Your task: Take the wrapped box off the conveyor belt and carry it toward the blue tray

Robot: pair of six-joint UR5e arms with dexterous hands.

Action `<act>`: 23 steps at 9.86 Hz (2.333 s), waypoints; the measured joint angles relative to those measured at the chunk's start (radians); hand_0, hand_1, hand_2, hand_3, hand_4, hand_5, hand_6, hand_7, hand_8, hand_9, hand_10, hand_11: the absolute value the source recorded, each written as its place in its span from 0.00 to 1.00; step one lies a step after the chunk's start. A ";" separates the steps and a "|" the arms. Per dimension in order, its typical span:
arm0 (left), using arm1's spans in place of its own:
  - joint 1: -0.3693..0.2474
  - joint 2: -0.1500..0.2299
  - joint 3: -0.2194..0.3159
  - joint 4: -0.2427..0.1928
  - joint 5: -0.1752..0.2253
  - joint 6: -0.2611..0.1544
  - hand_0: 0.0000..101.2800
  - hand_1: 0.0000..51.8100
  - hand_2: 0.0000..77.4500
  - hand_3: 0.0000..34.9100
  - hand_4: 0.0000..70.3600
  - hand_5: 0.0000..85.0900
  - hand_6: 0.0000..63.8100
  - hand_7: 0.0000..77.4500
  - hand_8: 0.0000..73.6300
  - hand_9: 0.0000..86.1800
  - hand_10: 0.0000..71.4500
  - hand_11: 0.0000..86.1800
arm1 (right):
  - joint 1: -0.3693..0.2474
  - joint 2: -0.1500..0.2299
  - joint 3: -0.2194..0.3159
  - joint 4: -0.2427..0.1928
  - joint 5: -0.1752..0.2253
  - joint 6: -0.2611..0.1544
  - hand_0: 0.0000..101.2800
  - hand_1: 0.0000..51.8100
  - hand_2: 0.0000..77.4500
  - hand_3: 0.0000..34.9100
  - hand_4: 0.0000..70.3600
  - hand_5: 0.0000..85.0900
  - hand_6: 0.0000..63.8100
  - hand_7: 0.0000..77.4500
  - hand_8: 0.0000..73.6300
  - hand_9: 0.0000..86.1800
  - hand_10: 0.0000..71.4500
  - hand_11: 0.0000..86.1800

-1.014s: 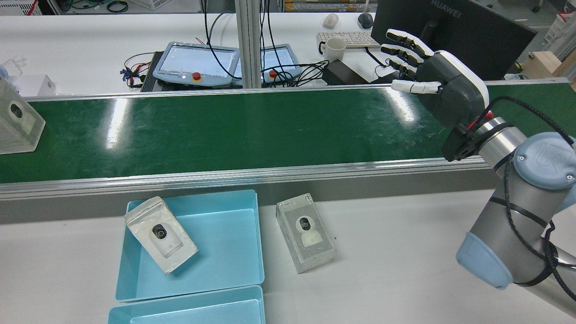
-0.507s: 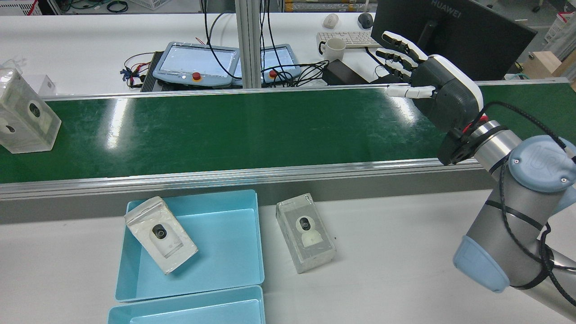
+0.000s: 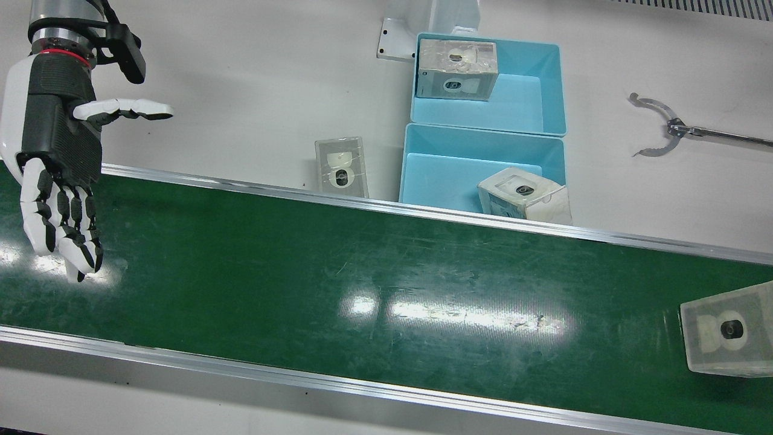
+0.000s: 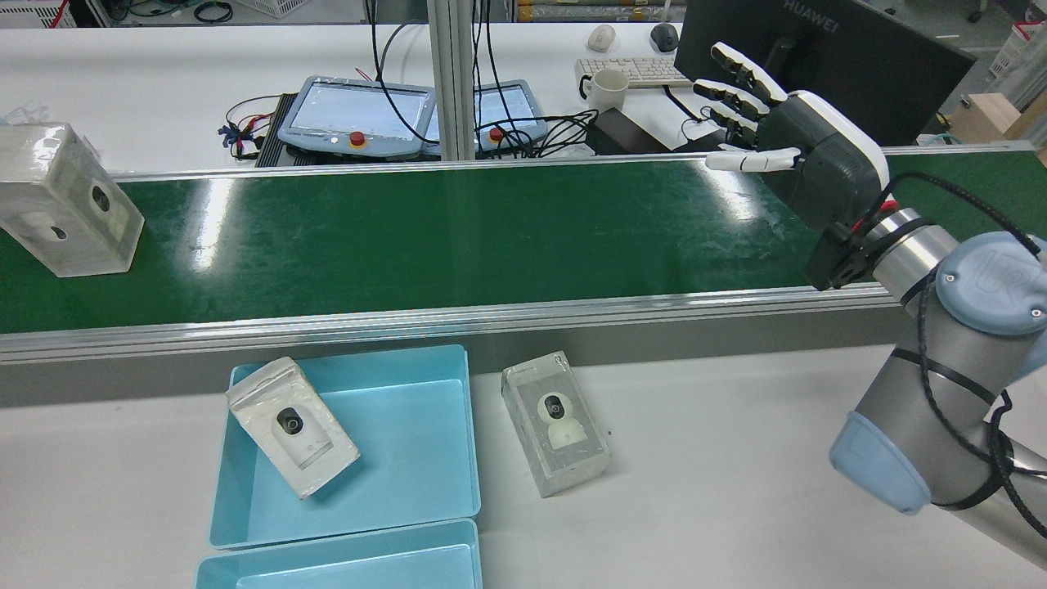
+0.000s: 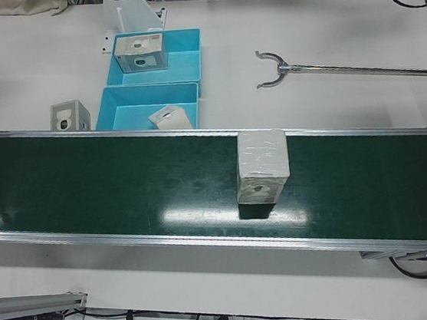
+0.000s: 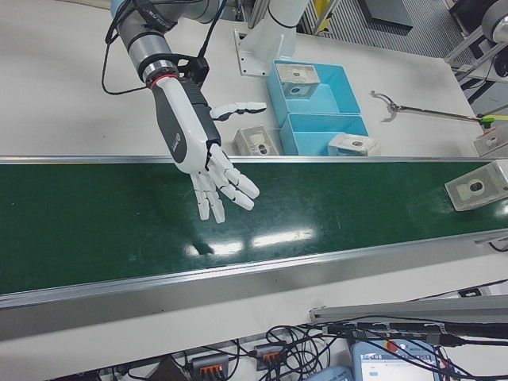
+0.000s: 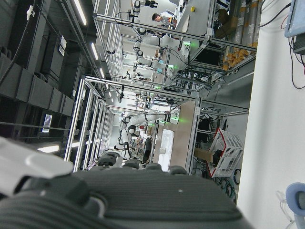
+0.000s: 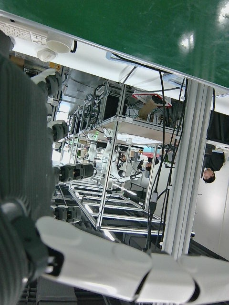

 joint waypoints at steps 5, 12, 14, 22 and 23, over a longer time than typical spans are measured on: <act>0.000 0.000 0.000 0.000 0.000 0.000 0.00 0.00 0.01 0.00 0.00 0.01 0.00 0.01 0.01 0.01 0.01 0.00 | 0.004 0.000 -0.001 -0.028 -0.001 -0.002 0.41 0.22 0.15 0.86 0.00 0.13 0.00 0.20 0.01 0.06 0.02 0.04; 0.000 0.000 0.000 0.000 0.000 0.000 0.00 0.00 0.01 0.00 0.00 0.01 0.00 0.01 0.01 0.00 0.01 0.00 | -0.011 0.001 -0.004 -0.030 0.001 -0.003 0.41 0.22 0.17 0.86 0.00 0.16 0.00 0.22 0.01 0.08 0.02 0.04; 0.000 0.000 0.000 0.000 0.000 0.000 0.00 0.00 0.01 0.00 0.00 0.01 0.00 0.01 0.01 0.00 0.01 0.00 | -0.011 0.001 -0.005 -0.030 0.001 -0.002 0.41 0.22 0.17 0.86 0.00 0.16 0.00 0.22 0.01 0.08 0.03 0.04; 0.000 0.000 0.000 0.000 0.000 0.000 0.00 0.00 0.01 0.00 0.00 0.01 0.00 0.01 0.01 0.01 0.01 0.00 | -0.009 0.000 -0.003 -0.030 0.002 0.002 0.41 0.20 0.19 0.85 0.02 0.24 0.00 0.12 0.00 0.03 0.03 0.05; 0.000 0.000 0.000 0.000 0.000 0.000 0.00 0.00 0.01 0.00 0.00 0.01 0.00 0.01 0.01 0.01 0.01 0.00 | -0.006 0.000 -0.003 -0.031 0.002 0.003 0.39 0.20 0.21 0.86 0.07 0.28 0.00 0.13 0.00 0.03 0.05 0.05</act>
